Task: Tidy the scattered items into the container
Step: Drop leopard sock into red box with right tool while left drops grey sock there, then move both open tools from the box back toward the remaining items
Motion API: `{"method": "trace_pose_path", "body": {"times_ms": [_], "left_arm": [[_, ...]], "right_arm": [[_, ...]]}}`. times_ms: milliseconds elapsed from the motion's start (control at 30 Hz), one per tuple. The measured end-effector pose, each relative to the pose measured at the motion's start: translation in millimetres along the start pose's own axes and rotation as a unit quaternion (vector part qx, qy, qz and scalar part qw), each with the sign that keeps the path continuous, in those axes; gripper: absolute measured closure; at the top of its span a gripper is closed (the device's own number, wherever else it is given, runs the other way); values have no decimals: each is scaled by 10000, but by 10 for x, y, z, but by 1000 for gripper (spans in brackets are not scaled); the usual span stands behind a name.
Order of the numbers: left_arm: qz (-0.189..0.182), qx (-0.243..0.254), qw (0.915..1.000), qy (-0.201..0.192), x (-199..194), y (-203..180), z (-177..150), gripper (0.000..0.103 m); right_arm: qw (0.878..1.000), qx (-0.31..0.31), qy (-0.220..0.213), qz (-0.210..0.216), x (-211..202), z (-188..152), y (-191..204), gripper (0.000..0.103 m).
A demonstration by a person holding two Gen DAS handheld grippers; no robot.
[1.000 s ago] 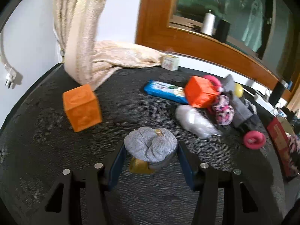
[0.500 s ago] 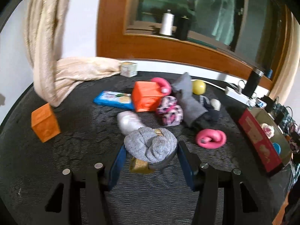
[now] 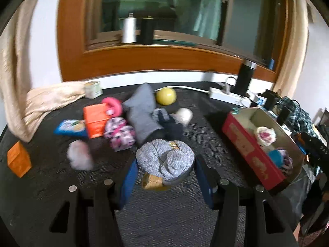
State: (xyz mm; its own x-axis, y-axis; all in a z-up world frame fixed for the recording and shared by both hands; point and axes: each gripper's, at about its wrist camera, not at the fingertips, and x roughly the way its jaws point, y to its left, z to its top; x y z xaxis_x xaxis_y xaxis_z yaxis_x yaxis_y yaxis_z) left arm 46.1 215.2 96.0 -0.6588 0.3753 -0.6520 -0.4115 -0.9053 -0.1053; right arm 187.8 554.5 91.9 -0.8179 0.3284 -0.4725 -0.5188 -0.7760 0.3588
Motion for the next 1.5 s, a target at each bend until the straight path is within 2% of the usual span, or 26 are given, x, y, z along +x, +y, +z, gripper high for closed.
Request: {"method": "trace_pose_path", "body": {"times_ms": [433,767,833,900,933,967,1067,1300,1500], "left_arm": [[-774,566,9954,-10,363,-1045,345,46],[-1224,904,9883,97,727,-1638,509,45],[-1274,907,9876,150,781,-1660,504,43],[-1324,909,9868,203,835,-1683,499,35],[-1348,910,9864,229,863,-1694,497,25],[-1373,912,9860,256,890,-1705,494,23],[-1431,901,9851,322,961,-1724,491,23],[-1273,685,9892,250,922,-1519,533,23],[-1189,597,9909,217,844,-1349,513,23]], "right_arm": [[9996,288,6,68,45,37,-144,38],[9993,367,106,-35,149,16,-222,38],[9992,367,125,-58,168,9,-229,38],[9992,364,149,-74,186,4,-231,38],[9992,357,163,-85,197,0,-231,38],[9992,353,174,-92,205,-5,-230,38],[9992,343,192,-104,221,-14,-223,38],[9996,176,202,-14,199,-58,-90,38],[9997,47,145,211,92,-87,97,38]]}}
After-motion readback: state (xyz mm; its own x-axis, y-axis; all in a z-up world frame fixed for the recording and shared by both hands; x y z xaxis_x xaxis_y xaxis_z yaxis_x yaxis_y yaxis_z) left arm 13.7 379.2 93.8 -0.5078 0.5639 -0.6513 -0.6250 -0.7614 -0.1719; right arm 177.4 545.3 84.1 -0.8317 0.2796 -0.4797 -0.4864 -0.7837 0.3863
